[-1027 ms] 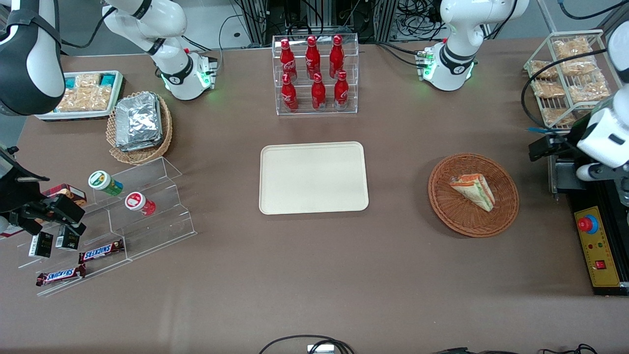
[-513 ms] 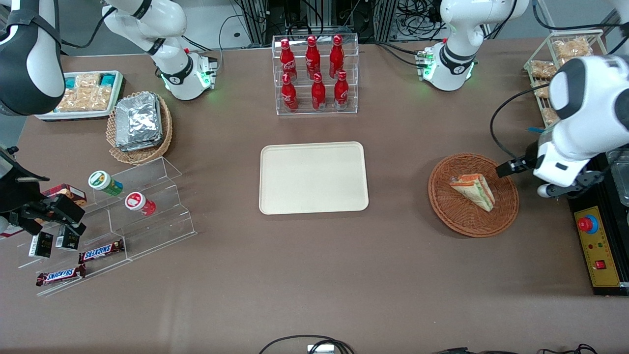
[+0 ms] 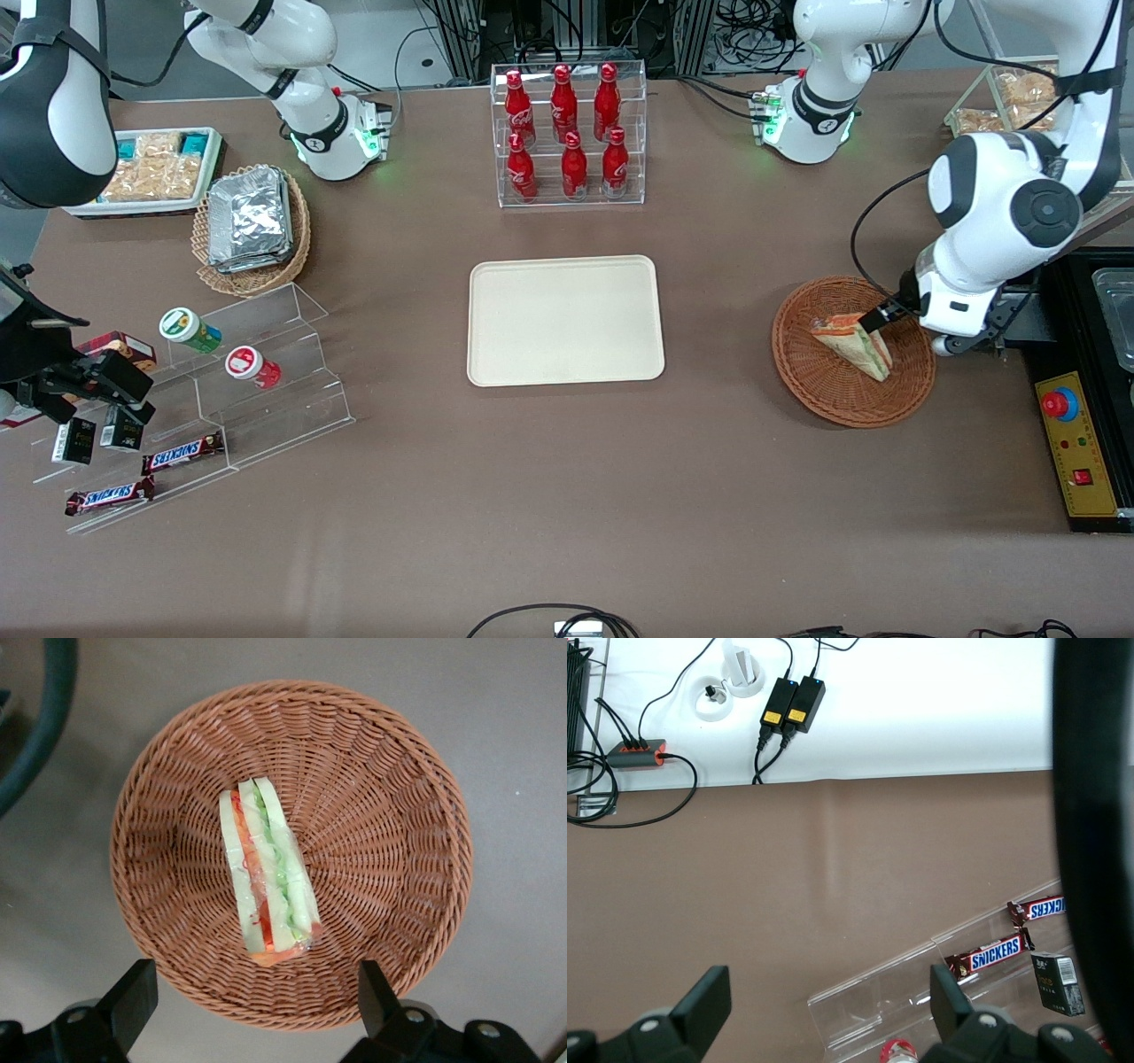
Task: Place sandwich from basket to tray
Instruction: 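Lower the left gripper and close it on the wrapped sandwich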
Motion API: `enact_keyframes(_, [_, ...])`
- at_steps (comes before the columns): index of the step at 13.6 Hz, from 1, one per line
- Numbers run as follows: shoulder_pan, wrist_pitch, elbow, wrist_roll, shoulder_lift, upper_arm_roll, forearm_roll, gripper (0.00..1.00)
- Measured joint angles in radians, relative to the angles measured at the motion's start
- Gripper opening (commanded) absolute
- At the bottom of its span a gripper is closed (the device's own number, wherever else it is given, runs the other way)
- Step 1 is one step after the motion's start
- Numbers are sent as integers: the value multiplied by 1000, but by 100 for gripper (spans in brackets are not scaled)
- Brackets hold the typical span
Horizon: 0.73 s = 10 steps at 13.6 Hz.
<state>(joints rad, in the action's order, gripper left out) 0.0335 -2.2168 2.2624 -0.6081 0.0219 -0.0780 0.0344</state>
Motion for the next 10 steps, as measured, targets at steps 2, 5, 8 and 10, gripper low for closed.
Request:
enact_keyframes(2, [-2,-85,46,-40,11,0,0,100])
enact_keyframes(5, [-2,-178,94,-66,43,0,0,100])
enact_keyframes(8, [-2,-261,119,-91,92,0,0,100])
enact_keyframes(10, [-2,-290,125,-98,118,1,0,100])
